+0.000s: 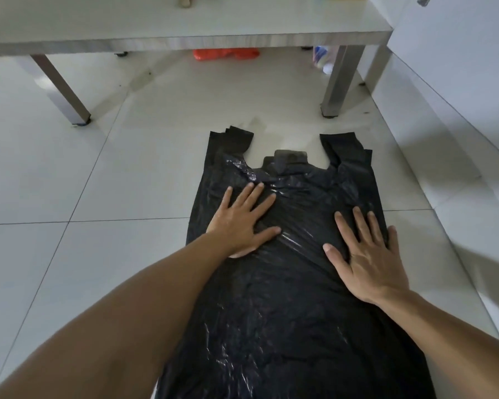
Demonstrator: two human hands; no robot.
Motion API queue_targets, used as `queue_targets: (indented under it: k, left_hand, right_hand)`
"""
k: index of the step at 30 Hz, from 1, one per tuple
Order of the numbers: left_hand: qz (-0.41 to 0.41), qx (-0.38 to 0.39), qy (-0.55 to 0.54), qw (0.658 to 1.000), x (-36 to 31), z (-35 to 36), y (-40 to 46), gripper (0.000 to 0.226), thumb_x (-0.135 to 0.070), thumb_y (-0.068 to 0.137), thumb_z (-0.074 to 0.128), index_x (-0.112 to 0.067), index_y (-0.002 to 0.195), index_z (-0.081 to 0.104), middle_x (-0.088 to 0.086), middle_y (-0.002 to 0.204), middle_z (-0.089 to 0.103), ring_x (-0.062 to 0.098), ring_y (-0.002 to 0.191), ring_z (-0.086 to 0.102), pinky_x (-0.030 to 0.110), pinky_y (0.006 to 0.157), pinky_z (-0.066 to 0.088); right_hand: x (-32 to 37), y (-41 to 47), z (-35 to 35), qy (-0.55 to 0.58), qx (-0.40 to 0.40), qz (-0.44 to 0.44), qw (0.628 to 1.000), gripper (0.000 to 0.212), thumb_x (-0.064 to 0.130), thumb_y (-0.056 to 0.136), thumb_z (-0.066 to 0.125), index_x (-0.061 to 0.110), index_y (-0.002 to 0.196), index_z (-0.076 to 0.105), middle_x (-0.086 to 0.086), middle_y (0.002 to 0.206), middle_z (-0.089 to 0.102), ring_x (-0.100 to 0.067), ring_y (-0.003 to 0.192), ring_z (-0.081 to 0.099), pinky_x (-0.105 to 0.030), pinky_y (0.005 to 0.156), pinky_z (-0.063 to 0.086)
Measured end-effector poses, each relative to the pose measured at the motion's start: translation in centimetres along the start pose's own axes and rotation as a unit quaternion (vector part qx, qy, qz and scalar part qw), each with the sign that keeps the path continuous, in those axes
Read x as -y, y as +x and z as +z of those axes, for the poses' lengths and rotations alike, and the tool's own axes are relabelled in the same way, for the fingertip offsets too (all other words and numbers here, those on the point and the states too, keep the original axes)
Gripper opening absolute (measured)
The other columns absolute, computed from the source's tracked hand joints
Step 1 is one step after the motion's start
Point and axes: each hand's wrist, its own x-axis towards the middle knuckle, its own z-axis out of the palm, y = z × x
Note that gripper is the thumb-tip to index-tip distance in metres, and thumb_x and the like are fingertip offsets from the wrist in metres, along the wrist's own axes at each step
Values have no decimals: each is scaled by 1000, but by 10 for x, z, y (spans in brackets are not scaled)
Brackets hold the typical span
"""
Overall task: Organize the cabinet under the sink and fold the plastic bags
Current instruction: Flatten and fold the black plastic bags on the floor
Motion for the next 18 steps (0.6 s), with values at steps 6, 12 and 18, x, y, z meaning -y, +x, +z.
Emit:
queue_targets:
  k: [6,12,18]
  left_hand:
    - [-262,38,-73,962,62,-15,25,81,-74,89,14,-29,154,-3,2,162,-11,22,149,-9,59,116,-3]
    - [-125,-54,0,991,17,-16,26,83,-70,90,9,-19,153,-8,6,161,-17,22,147,-17,53,118,-8]
    - [-357,-8,-119,927,48,-25,40,87,-73,90,13,-16,155,-3,14,160,-12,31,148,-11,61,116,-5]
  right_hand:
    - [0,1,1,-3,-4,1,1000,78,73,82,-11,38,152,-16,-1,163,-14,-25,150,-10,-53,120,-3]
    - [1,2,0,-2,-1,0,1000,77,73,83,-11,38,152,-15,-1,163,-13,-25,150,-9,-54,120,0]
    - [1,4,-1,3,0,-5,1000,76,74,84,-8,38,151,-17,-1,162,-15,-25,149,-13,-54,120,-2]
